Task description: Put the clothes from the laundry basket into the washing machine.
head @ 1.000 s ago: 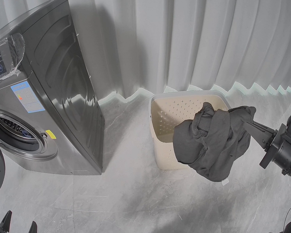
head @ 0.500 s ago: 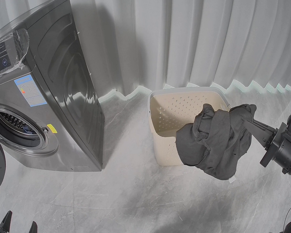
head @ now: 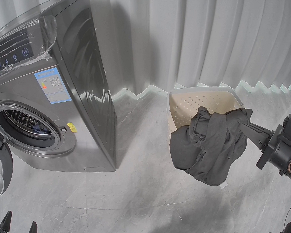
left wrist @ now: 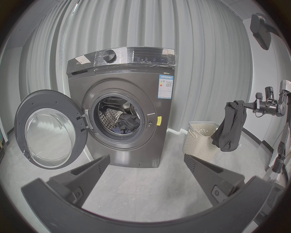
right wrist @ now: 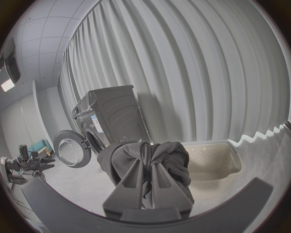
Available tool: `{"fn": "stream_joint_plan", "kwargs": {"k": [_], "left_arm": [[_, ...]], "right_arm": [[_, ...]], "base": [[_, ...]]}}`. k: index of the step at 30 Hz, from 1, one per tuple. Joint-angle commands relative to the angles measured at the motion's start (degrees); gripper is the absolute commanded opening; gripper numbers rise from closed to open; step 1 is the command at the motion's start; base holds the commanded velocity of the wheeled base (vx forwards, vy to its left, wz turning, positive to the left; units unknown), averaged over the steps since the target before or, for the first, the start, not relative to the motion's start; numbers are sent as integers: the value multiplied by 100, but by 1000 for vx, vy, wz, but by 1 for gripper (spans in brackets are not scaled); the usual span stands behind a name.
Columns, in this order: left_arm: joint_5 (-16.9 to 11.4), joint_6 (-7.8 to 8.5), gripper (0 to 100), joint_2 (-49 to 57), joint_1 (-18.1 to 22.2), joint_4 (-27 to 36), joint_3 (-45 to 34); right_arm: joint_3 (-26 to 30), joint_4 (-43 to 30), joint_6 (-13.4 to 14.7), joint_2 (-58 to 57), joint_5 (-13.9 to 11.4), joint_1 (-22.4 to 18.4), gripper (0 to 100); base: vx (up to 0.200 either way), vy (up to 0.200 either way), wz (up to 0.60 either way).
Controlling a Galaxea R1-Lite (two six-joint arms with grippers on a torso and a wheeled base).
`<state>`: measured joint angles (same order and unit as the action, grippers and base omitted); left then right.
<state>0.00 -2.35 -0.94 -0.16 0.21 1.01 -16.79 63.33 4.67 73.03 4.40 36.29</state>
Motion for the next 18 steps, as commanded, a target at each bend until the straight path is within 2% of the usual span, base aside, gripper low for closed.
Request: {"fn": "stream_joint_plan", "kwargs": {"k": [1, 15, 18], "left_arm": [[0, -2, 100, 94, -2, -3, -84], [9, -2, 100, 94, 7, -3, -84], [9, -2, 100, 94, 7, -3, -84]], "right_arm": [[26, -14, -1, 53, -18, 1, 0], [26, 57, 16, 176, 8, 71, 0], [26, 57, 16, 176, 8, 89, 0]], "base": [[0, 200, 0], [0, 200, 0], [0, 0, 0]]}}
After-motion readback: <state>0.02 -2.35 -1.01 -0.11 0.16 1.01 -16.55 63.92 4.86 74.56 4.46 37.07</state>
